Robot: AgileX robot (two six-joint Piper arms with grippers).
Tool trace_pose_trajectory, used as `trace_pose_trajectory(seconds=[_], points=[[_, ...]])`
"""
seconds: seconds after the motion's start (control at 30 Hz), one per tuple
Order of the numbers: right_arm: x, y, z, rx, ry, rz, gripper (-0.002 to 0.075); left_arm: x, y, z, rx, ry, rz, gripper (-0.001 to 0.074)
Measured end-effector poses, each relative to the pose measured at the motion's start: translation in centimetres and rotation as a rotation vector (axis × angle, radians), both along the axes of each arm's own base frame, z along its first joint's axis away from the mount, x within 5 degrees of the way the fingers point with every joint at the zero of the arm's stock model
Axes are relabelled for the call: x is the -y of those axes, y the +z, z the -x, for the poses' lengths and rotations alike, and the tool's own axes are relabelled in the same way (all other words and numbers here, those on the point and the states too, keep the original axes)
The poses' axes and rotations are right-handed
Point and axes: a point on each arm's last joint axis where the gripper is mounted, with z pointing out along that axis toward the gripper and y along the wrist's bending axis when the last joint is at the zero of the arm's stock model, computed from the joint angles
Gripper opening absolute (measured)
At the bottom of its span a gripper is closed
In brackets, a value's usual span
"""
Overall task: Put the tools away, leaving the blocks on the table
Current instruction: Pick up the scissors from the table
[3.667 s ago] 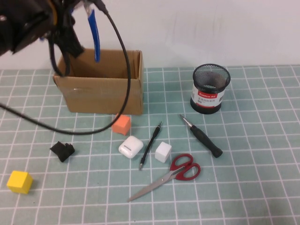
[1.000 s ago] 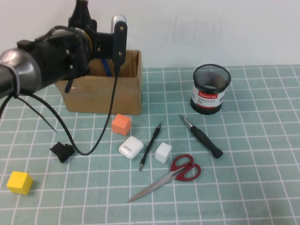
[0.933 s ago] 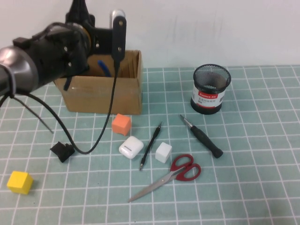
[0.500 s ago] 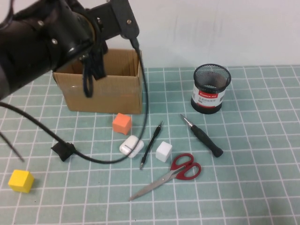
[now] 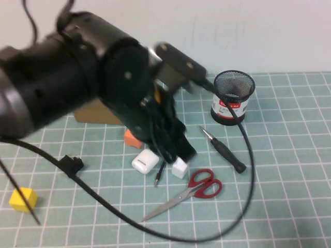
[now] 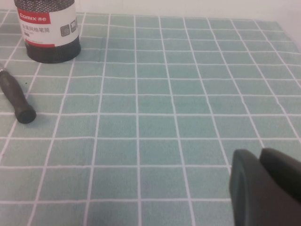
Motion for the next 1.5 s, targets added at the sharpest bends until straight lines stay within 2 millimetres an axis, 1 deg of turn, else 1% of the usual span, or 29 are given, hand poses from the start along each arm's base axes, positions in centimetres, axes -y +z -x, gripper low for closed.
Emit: trace_pose_trajectory(seconds=[0.07, 0.17, 0.33, 0.4, 0.53, 0.73, 0.87, 1.03, 1.2, 1.33, 1.5], points=[[0.0, 0.0, 0.0, 0.0, 0.0, 0.0, -0.0007, 0.9, -0.8, 0.5, -0.039, -0.04, -0.013, 0.0213], [0.0, 0.0, 0.0, 0.0, 0.0, 0.0, -0.0008, 2.2, -2.9, 0.6, -0.105, -0.079, -0.055, 0.023], [0.0, 0.0, 0.0, 0.0, 0.0, 0.0, -0.0007, 3.8, -7.3, -0.3, -0.208, -0.088, -0.124, 0.0358], [0.0, 0.0, 0.0, 0.0, 0.0, 0.0, -0.0007, 4.3, -8.8, -0.7, -0.226, -0.088, -0.144, 0.0384], [0.0, 0.0, 0.0, 0.0, 0.0, 0.0, -0.0008, 5.2, -11.0, -1.5, -0.223, -0.108, -0.145, 0.04], [0.0, 0.0, 0.0, 0.0, 0.0, 0.0, -0.0008, 6.0, -13.6, -2.2, -0.221, -0.142, -0.15, 0.0403], [0.0, 0.0, 0.0, 0.0, 0.0, 0.0, -0.0007, 6.2, -15.0, -2.3, -0.245, -0.147, -0.174, 0.0403], [0.0, 0.0, 0.0, 0.0, 0.0, 0.0, -0.0008, 6.3, -16.1, -2.4, -0.264, -0.146, -0.193, 0.0397], [0.0, 0.0, 0.0, 0.0, 0.0, 0.0, -0.0008, 5.9, -17.2, -2.9, -0.272, -0.139, -0.223, 0.0388], [0.0, 0.0, 0.0, 0.0, 0.0, 0.0, -0.0007, 5.5, -17.7, -3.5, -0.262, -0.143, -0.252, 0.0385], [0.0, 0.0, 0.0, 0.0, 0.0, 0.0, -0.0007, 5.5, -17.8, -3.5, -0.252, -0.193, -0.268, 0.0384]])
